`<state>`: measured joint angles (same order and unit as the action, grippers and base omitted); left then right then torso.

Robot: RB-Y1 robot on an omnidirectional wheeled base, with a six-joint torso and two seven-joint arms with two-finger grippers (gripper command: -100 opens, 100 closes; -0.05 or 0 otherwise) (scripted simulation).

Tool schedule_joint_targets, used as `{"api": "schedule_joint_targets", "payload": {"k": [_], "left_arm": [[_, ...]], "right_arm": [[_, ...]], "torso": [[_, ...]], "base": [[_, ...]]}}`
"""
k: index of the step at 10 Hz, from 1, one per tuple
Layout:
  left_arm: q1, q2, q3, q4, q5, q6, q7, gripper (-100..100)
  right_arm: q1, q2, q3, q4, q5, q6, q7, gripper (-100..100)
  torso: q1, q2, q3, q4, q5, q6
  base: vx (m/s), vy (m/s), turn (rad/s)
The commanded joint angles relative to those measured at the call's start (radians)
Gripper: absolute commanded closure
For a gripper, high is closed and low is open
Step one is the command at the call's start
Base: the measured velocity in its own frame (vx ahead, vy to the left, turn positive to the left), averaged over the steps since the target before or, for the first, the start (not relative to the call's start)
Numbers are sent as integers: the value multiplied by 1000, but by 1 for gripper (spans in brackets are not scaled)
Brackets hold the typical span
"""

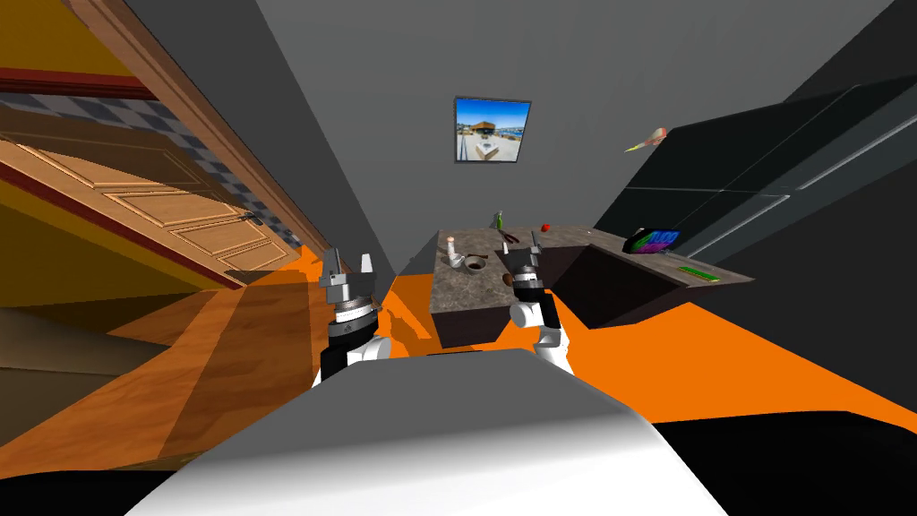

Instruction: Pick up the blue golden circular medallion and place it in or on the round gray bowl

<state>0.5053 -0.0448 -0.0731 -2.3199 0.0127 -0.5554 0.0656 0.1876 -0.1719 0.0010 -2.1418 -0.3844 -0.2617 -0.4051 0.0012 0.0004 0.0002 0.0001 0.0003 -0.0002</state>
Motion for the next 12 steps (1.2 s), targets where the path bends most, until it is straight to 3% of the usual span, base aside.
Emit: {"api": "schedule_joint_targets", "payload": {"k": [1,4,5,6,7,12], "left_arm": [[0,0,0,0,0,0,0,0],[0,0,0,0,0,0,0,0],[0,0,0,0,0,0,0,0],[0,0,0,0,0,0,0,0],[0,0,0,0,0,0,0,0],[0,0,0,0,0,0,0,0]], "right_arm": [[-29,-5,-9,18,-36,50,-45,-100],[-80,-8,-24,59,-95,131,-118,-100],[-80,-8,-24,59,-95,142,-118,-100],[-104,-8,-32,81,-124,173,-154,-100],[-104,-8,-32,81,-124,189,-154,-100],[-169,-6,-61,148,-205,322,-253,-100]], "torso": [[0,0,0,0,0,0],[1,0,0,0,0,0],[1,0,0,0,0,0],[1,0,0,0,0,0],[0,0,0,0,0,0],[0,-1,0,0,0,0]], "base": [[-11,19,-95],[-13,30,-93],[-6,23,-52],[-7,22,-103],[-6,20,-45],[-5,20,-70]]}}
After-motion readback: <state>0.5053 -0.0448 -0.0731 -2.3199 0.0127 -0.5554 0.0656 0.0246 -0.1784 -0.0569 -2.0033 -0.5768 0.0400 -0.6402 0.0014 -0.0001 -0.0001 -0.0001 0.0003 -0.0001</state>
